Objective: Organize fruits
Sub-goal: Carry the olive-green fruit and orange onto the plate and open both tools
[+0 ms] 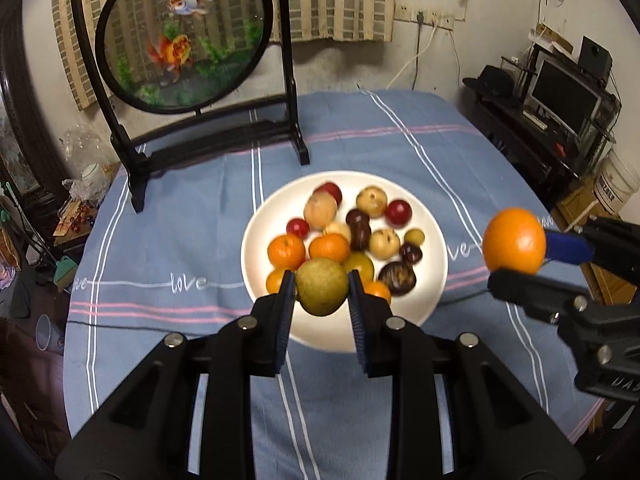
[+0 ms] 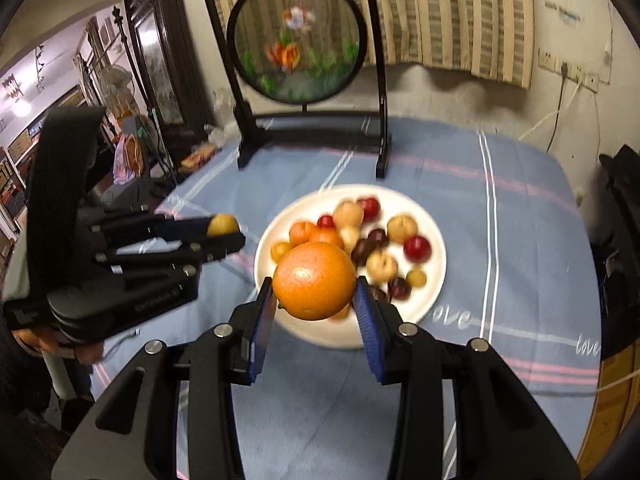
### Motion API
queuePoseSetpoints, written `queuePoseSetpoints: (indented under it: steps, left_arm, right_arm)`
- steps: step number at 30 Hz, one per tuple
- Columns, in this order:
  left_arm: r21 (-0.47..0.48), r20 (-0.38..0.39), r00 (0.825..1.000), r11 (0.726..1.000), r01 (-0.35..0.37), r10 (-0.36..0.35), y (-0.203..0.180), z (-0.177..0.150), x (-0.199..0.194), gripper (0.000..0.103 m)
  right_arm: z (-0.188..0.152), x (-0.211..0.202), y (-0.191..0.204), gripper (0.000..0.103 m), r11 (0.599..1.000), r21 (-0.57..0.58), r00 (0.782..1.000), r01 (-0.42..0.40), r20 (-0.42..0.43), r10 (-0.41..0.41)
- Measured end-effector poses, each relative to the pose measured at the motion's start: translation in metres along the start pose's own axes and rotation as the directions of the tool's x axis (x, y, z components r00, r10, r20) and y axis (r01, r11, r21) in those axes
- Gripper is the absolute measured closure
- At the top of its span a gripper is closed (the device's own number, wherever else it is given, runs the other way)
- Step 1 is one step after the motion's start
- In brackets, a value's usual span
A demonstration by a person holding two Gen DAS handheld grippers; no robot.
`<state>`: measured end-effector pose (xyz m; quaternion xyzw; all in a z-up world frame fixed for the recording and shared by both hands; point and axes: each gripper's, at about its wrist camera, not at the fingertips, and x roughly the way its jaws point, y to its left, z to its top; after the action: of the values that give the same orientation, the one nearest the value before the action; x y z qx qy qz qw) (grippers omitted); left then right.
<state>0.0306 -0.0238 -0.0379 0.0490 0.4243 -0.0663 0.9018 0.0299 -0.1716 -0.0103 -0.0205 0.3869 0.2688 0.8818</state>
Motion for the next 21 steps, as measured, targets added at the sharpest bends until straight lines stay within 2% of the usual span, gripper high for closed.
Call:
queuePoseSetpoints:
  steps: [8,21]
  left_arm:
    - [-0.001,-0.006,1.0,1.0,-0.005,0.005,-0.001,0.012,0.017,0.076]
    - [-0.017,-0.062,0.998,1.0,-0.011,0.01,0.006,0.018,0.054,0.076]
  right_arm:
    - [0.017,0.014,-0.006,0.063,1.0,-0.001,1.0,-0.007,0.013,0.007]
    - [0.021,0.041,-0.028,0.063,0.999,0.033,0.999,-0.008,-0.033,0.01]
